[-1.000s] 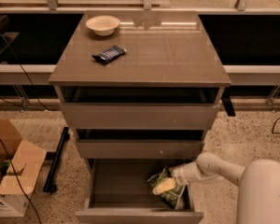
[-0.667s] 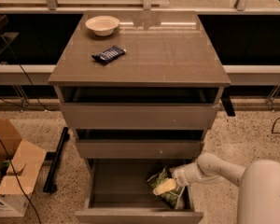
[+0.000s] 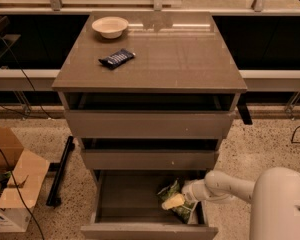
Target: Pick green jalapeno chip bag from bottom drawer and place on counter
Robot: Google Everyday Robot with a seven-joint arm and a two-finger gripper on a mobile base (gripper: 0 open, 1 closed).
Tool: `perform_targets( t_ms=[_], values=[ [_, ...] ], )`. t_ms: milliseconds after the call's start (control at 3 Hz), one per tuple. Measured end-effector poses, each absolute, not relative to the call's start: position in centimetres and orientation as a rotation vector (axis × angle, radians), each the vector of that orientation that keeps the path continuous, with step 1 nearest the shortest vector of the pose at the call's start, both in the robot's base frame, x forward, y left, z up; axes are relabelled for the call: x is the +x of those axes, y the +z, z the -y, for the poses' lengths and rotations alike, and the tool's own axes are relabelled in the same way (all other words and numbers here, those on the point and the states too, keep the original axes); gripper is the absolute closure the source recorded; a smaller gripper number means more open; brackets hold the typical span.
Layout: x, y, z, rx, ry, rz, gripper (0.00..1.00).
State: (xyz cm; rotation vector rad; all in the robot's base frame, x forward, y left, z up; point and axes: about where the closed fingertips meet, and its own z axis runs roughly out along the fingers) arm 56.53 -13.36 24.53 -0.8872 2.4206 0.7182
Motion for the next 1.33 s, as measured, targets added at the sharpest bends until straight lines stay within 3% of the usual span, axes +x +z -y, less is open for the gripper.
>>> perform_targets(
  t_ms=[667,1333],
  values=[
    [57.6,20.3,15.8,-0.834,0.571,-2.502,0.00],
    [57.0,15.2,16.5,-0.781,0.591,-2.602,0.00]
  ],
)
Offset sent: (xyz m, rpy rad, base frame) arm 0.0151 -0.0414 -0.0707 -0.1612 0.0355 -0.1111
